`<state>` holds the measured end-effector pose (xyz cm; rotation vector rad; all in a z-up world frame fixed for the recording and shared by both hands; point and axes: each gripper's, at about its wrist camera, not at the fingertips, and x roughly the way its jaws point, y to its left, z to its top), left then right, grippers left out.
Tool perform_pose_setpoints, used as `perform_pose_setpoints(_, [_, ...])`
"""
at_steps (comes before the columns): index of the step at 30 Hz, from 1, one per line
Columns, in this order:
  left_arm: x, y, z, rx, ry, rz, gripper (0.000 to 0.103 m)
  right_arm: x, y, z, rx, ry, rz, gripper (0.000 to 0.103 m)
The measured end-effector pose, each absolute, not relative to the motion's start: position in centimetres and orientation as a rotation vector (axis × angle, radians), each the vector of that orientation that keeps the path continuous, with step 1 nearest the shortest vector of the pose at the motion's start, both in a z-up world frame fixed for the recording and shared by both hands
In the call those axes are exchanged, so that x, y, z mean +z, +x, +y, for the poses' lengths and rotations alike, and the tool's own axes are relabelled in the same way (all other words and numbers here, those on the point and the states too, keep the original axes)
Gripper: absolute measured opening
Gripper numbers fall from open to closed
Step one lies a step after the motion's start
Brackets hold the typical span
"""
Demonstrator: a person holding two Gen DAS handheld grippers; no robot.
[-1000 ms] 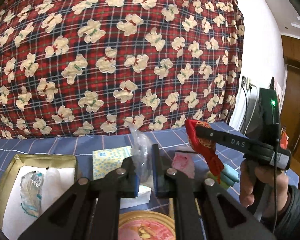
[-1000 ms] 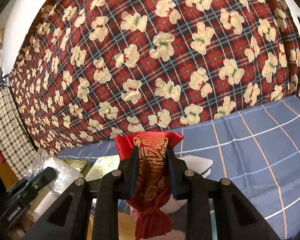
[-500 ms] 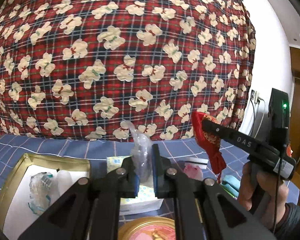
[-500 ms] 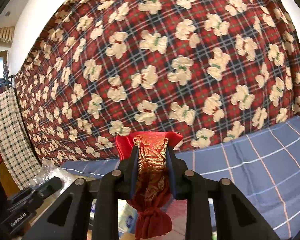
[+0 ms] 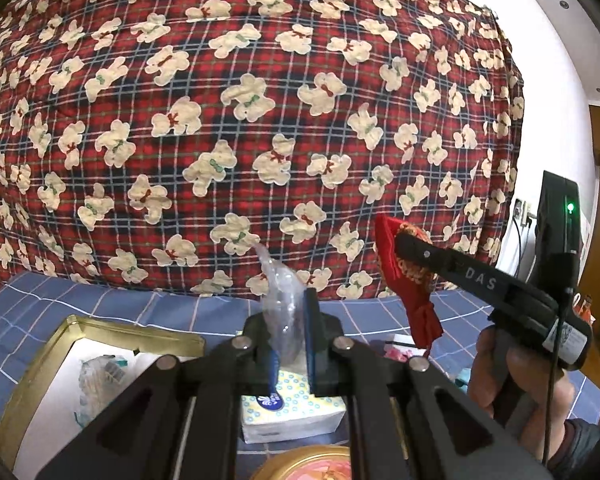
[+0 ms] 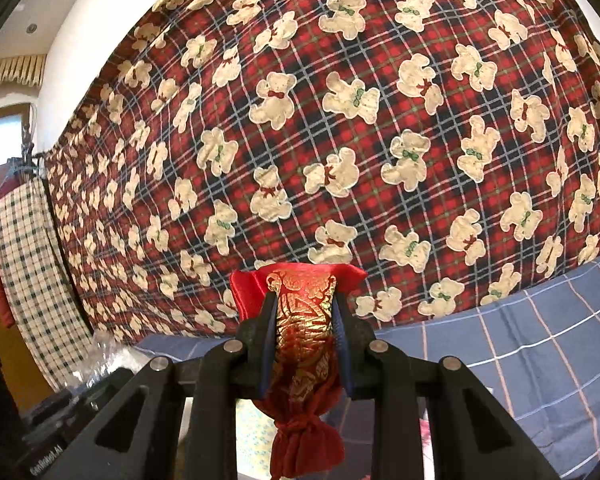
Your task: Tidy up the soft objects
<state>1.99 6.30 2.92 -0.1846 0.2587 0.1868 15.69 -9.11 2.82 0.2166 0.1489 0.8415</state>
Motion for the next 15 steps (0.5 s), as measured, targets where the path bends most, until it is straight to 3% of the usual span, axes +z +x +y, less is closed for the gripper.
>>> perform_pose_setpoints(15, [3.3,1.5,6.8,0.224,-0.177,0.236,0.007,4.0,14.5,-7.1,0.884,0.247,0.115,0.028])
